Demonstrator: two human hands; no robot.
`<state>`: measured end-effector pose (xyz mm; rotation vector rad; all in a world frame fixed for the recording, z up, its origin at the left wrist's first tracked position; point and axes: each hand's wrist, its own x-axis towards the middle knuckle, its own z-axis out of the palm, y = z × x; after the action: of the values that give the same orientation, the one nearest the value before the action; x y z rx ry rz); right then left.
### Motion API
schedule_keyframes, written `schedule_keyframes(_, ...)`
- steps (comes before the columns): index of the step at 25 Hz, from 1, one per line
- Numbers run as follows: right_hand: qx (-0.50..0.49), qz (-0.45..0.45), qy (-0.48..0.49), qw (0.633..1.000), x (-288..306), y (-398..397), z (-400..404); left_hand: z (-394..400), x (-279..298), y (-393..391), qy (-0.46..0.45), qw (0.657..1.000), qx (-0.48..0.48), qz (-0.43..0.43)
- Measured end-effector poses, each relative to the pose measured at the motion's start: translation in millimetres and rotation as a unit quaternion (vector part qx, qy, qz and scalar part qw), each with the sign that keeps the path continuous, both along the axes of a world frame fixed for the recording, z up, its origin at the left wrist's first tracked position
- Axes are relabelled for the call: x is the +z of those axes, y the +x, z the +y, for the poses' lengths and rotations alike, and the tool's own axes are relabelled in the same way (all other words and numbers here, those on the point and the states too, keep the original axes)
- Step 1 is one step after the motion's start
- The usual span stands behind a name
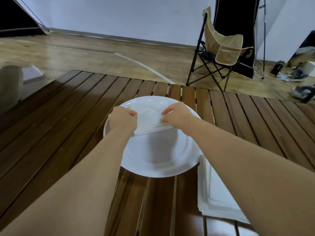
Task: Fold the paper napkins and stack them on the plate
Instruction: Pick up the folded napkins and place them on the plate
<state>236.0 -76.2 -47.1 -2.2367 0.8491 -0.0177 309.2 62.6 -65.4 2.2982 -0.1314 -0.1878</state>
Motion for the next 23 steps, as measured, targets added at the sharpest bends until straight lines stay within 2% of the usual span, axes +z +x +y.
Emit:
schedule_keyframes(4,0.01,0.003,-0.071,0.997,3.8,-9.0,-0.2,3.0,-2.7,-0.4,0.029,0.997,-0.035,-0.055)
schedule_keyframes(9,-0.031,-0.019,-0.057,0.998,19.6,-38.6,-8.9,5.2,10.9,-10.9,0.044,0.989,-0.073,-0.118)
schedule_keyframes(17,-0.037,-0.032,-0.071,0.996,33.8,-110.8,2.1,-14.1,40.7,-91.1,0.04,0.976,-0.212,-0.043)
schedule_keyframes(20,-0.04,-0.041,-0.099,0.993,38.4,-144.4,7.1,-20.8,48.9,-135.2,0.044,0.972,-0.228,-0.038)
schedule_keyframes(23,-0.066,-0.053,-0.132,0.988,36.9,-180.2,9.4,-22.1,51.0,-171.0,0.013,0.971,-0.239,0.002)
